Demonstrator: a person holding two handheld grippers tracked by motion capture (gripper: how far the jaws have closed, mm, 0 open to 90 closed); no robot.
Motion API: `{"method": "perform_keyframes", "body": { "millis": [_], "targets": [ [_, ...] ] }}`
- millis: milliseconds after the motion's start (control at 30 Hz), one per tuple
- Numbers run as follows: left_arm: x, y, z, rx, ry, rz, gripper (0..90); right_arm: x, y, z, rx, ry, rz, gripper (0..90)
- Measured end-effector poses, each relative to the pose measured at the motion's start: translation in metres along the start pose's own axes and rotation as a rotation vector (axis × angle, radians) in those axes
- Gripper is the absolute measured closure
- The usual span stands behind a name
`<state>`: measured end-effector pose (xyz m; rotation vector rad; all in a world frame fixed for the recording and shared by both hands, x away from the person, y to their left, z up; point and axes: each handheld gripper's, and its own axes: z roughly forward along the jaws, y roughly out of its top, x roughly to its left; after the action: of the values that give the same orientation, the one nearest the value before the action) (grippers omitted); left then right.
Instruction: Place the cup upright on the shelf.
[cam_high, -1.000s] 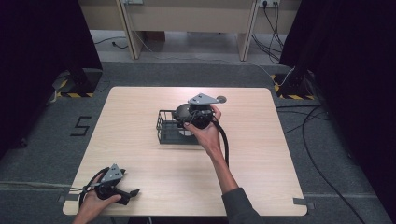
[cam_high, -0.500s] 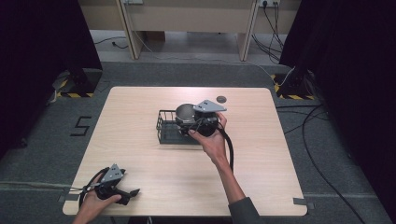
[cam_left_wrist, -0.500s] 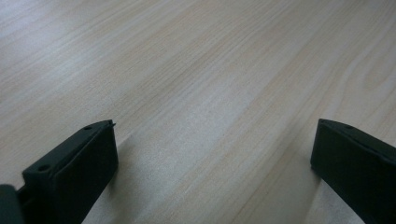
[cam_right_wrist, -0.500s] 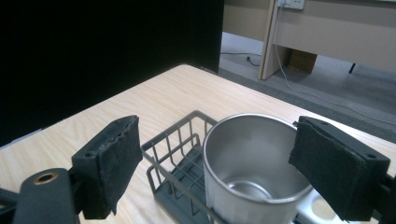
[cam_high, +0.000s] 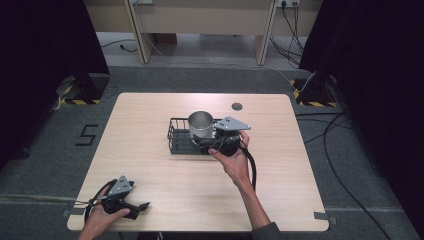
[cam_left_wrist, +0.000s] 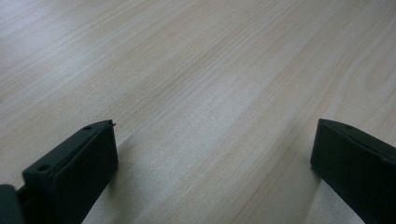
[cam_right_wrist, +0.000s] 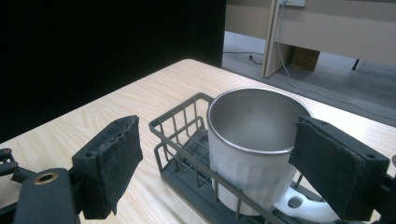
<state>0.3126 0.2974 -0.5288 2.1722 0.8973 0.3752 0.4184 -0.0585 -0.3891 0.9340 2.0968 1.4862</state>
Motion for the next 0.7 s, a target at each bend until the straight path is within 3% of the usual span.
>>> {"method": "perform_keyframes", "body": {
  "millis": [233,700],
  "targets": [
    [0.0,0.0,0.0,0.0,0.0,0.0,0.0,0.006,-0.006,-0.014,-0.006,-0.004,-0.015,16.3],
    [0.0,0.0,0.0,0.0,0.0,0.0,0.0,0.006,-0.03,-0.033,-0.021,0.005,0.017,16.7]
  ]
}}
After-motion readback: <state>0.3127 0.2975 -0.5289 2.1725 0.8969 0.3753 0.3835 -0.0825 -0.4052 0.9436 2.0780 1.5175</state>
